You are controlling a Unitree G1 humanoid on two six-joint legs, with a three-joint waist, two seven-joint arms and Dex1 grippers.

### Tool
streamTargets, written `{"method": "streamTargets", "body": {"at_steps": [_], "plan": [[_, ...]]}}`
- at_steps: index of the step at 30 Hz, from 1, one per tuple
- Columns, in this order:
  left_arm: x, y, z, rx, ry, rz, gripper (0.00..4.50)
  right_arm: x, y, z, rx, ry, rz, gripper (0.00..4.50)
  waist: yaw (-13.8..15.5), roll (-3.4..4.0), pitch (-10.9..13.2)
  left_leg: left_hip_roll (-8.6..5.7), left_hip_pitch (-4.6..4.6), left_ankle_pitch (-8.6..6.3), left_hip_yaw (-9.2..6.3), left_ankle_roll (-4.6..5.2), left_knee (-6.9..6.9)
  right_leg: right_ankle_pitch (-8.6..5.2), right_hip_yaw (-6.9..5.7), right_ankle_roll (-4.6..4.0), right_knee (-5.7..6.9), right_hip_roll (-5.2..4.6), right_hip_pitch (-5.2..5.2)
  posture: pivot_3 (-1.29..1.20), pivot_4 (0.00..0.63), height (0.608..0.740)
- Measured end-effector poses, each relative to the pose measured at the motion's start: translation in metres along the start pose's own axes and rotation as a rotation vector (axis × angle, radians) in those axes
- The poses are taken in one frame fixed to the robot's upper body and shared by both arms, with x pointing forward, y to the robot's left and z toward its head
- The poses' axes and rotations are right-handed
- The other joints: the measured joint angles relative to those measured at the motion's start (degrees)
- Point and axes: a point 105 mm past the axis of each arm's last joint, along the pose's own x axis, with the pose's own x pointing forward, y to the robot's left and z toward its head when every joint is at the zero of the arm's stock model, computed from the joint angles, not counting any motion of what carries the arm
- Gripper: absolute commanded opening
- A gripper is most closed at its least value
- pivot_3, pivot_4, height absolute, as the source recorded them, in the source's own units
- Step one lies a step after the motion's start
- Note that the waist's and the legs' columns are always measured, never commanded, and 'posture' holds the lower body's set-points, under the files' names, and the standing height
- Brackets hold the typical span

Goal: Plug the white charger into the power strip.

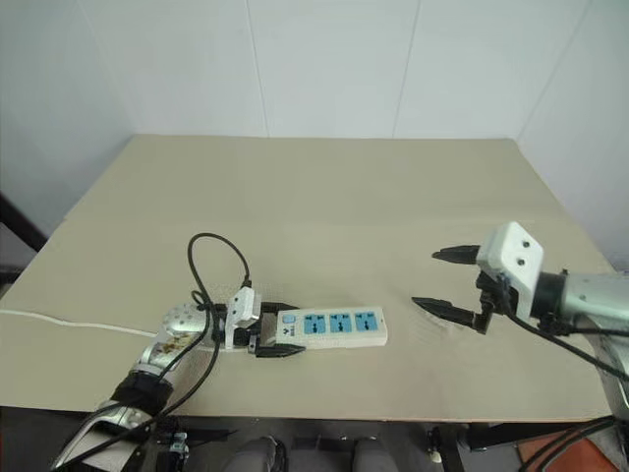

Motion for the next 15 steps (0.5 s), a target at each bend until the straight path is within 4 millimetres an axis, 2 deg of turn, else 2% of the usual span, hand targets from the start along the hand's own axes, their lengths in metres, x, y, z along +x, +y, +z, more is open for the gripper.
{"method": "streamTargets", "body": {"at_steps": [4, 9, 15], "plan": [[0.001, 0.003, -0.001, 0.019, 0.009, -0.030, 3.32, 0.007, -0.006, 0.004, 0.039, 0.105, 0.034, 4.50, -0.02, 0.00, 0.03, 0.02, -0.06, 0.00, -0.03, 0.00, -0.01, -0.01, -0.02, -0.01, 0.00, 0.00, -0.06, 0.00, 0.150, 0.740], [0.003, 0.002, -0.002, 0.033, 0.002, -0.047, 3.32, 0.022, -0.025, 0.021, 0.199, 0.282, -0.046, 4.50, -0.12, 0.01, 0.02, 0.04, -0.24, 0.00, -0.09, 0.00, 0.00, 0.07, -0.05, -0.16, 0.06, 0.00, -0.32, 0.00, 0.150, 0.740], [0.006, 0.002, -0.001, 0.035, -0.005, -0.058, 3.32, 0.030, -0.022, 0.016, 0.341, 0.532, -0.041, 4.50, 0.26, 0.04, 0.00, 0.00, -0.51, 0.00, -0.12, 0.01, 0.00, 0.10, -0.07, -0.24, 0.11, -0.05, -0.63, 0.00, 0.150, 0.740]]}}
